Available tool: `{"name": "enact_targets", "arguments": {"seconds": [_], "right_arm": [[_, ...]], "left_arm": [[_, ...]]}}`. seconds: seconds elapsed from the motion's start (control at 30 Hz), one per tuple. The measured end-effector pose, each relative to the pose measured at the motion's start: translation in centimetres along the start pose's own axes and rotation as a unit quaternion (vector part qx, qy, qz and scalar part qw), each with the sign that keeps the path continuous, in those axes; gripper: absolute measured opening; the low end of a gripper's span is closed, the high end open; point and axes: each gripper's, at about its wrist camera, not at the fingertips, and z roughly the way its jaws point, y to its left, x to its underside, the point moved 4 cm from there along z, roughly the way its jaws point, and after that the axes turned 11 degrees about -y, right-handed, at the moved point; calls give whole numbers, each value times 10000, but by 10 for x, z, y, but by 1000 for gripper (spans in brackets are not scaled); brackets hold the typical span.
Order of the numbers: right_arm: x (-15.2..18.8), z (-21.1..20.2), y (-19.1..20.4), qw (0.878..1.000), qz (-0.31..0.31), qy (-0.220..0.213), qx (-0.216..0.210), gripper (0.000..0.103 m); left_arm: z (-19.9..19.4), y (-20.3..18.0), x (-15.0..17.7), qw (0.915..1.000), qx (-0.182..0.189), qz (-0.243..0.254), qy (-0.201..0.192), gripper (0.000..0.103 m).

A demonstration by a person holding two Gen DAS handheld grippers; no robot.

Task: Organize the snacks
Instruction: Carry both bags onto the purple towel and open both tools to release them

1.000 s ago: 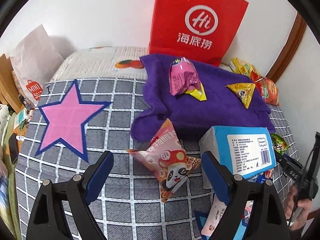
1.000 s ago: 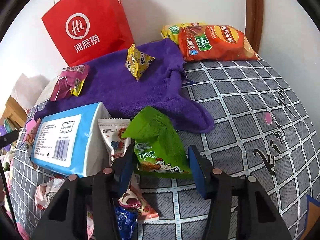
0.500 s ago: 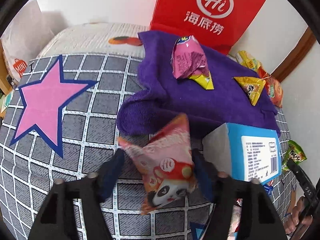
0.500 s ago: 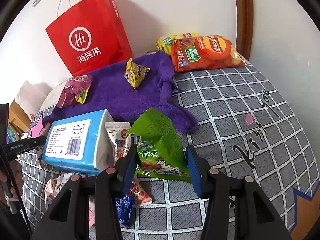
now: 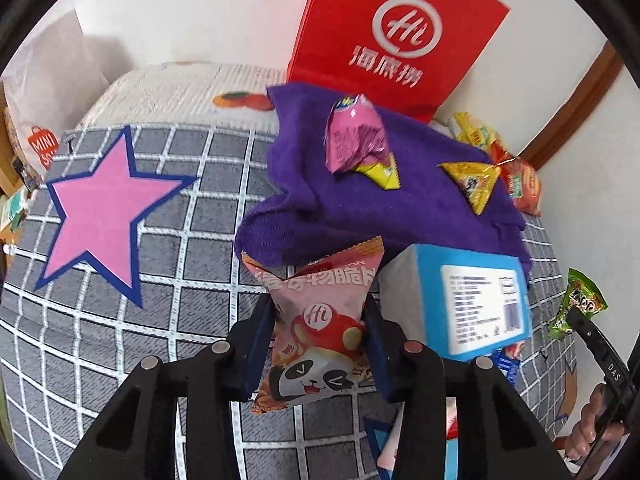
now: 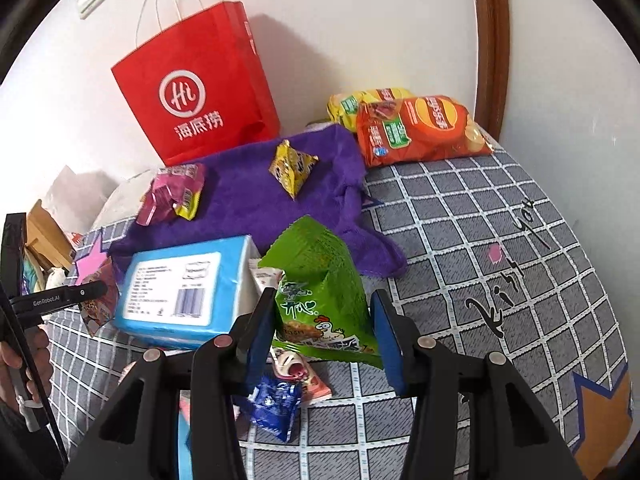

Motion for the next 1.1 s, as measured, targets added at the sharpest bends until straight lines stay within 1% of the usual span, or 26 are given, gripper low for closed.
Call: {"name": "enact_targets", "arguments": {"seconds": [0.1, 0.27, 0.53, 0.77, 1.1], "right_arm": [[-8, -10, 5, 9999, -44, -90, 5, 47], [-22, -24, 15, 9997, -100, -228, -42, 47], [-37, -26, 30, 9992, -215, -298, -152, 47], [-49, -7, 40, 9989, -290, -263, -245, 47], [-65, 34, 46, 9989, -334, -145, -306, 47]], "left_arm": [[-15, -5, -6, 9998, 33, 87, -147, 41], [-34, -15, -15, 9994, 135, 172, -281, 41], [-43, -29, -30, 9981, 222, 335, -461, 41], [-35, -36, -45, 9972, 258, 433, -560, 41], [-10, -43, -62, 9970, 276, 503, -518, 41]]}}
